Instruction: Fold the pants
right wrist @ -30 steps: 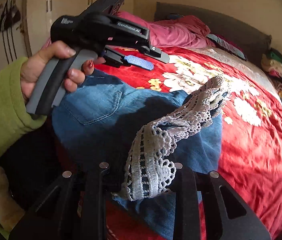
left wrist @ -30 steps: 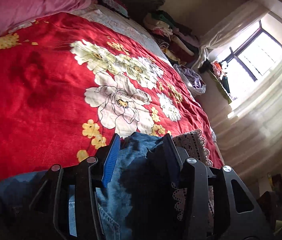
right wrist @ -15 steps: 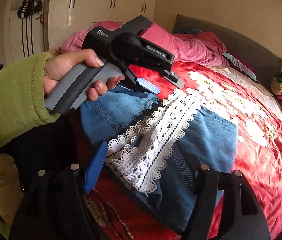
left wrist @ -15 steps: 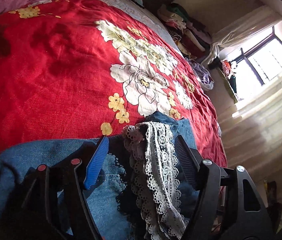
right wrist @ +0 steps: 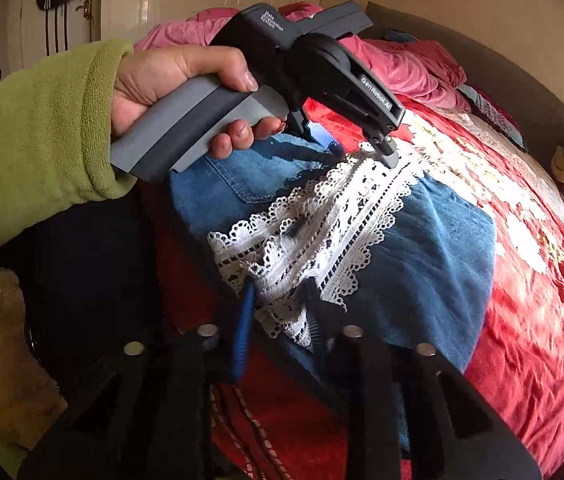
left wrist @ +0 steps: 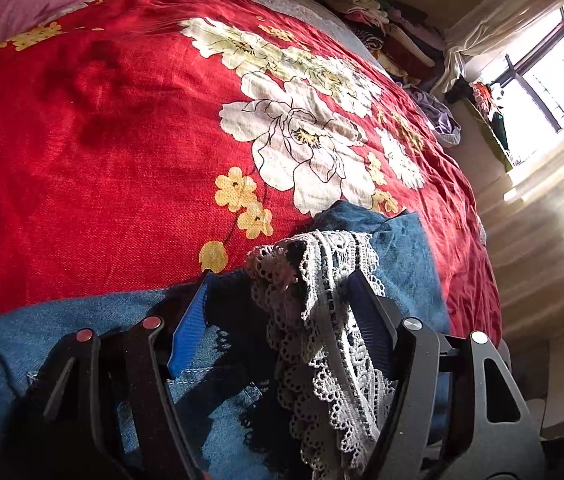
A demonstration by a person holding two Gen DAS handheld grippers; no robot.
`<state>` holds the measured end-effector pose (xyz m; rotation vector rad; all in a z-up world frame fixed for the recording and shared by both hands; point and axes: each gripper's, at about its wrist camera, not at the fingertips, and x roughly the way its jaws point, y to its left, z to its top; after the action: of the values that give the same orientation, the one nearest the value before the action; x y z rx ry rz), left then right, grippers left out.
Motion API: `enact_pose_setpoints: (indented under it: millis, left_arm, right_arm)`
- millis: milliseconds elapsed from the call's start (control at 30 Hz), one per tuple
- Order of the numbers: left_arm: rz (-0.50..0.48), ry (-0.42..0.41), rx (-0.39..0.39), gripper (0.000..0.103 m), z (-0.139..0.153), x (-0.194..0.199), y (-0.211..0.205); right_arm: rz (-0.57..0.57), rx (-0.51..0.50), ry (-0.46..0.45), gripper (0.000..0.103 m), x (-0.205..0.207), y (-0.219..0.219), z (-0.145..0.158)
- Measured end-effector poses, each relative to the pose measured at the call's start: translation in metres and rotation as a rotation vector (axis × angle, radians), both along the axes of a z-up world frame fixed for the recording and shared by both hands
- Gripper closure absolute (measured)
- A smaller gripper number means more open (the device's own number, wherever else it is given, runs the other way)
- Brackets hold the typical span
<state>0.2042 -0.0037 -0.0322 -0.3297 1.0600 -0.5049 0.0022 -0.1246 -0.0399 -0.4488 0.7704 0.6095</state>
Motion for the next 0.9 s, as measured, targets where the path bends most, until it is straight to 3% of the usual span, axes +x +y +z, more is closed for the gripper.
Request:
enact_pose_setpoints:
  millis: [167,233,300,367,500,567,633,667,733,800,900]
  left_arm:
    - [0.001,0.002,-0.007,0.045,0.0,0.001,-0.001]
    - [0.003,0.004,-0.003,0.045,-0.002,0.002,-0.002]
    - [0.005,0.006,0.0,0.045,-0.003,0.003,-0.003]
    - [0.0,0.005,0.006,0.045,-0.002,0.003,-0.003]
    - [-0.004,0.012,0.021,0.045,-0.002,0.007,-0.006]
    - [0.002,0.012,0.032,0.046,-0.002,0.01,-0.007]
    - [0.006,0.017,0.026,0.057,-0.002,0.012,-0.009]
    - [0.005,0.019,0.019,0.071,-0.002,0.013,-0.009]
    - [0.008,0.018,0.031,0.078,-0.003,0.013,-0.012]
    - [0.012,0.003,0.034,0.084,0.0,0.01,-0.012]
    - [0.032,-0.027,-0.033,0.087,0.012,0.0,0.001]
  right_arm:
    - [0.02,0.13,0.054,0.092,0.004,0.005,0.015]
    - [0.031,0.109,0.065,0.091,0.007,0.014,0.007]
    - [0.022,0.068,0.092,0.086,0.009,0.018,-0.005]
    - [0.021,0.115,0.101,0.08,0.007,0.013,-0.003]
    - [0.05,0.157,0.021,0.061,-0.005,0.011,0.014]
    - [0.058,0.105,0.011,0.061,-0.005,0.02,0.009]
    - [0.056,0.061,0.016,0.061,-0.002,0.029,0.001]
    - [0.05,0.04,0.016,0.061,0.0,0.032,-0.002]
    - [0.052,0.008,0.01,0.07,0.001,0.038,-0.01]
    - [0.051,0.031,0.042,0.081,0.004,0.033,-0.008]
    - [0.073,0.101,0.045,0.084,0.002,0.023,0.006]
